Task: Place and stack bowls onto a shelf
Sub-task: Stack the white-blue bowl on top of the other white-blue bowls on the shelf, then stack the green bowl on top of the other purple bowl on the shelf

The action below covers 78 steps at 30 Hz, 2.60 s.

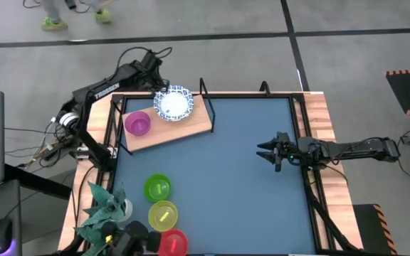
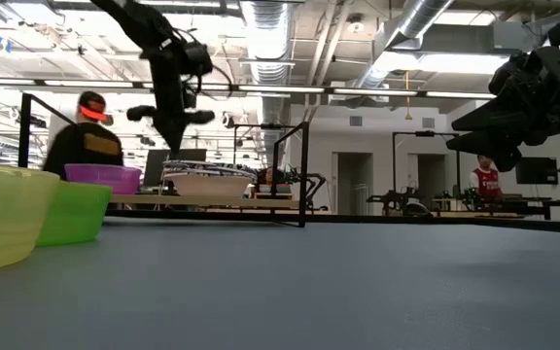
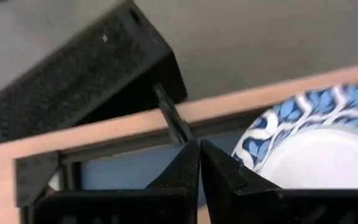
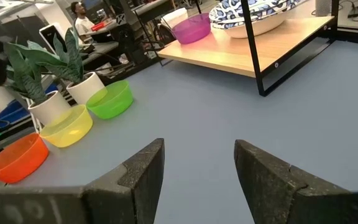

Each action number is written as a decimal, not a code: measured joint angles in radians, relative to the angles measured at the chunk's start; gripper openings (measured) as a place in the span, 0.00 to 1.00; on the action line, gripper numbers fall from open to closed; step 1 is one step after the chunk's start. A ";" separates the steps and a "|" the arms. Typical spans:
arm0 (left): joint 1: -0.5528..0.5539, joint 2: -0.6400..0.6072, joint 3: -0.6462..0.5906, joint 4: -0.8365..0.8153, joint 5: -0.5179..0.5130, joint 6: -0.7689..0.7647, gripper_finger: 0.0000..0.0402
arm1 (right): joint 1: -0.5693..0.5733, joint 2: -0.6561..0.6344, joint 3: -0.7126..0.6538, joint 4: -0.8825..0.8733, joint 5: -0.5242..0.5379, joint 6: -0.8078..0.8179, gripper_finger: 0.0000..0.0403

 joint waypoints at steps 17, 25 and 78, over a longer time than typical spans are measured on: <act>-0.031 0.103 0.011 -0.034 0.211 0.019 0.00 | 0.000 0.000 0.000 0.002 0.011 -0.008 0.55; -0.095 0.089 0.011 -0.032 0.363 0.038 0.00 | 0.000 0.000 0.000 0.002 0.011 -0.008 0.55; -0.971 -0.064 -0.296 -0.232 0.484 0.345 0.39 | 0.000 0.000 0.000 0.002 0.009 -0.007 0.55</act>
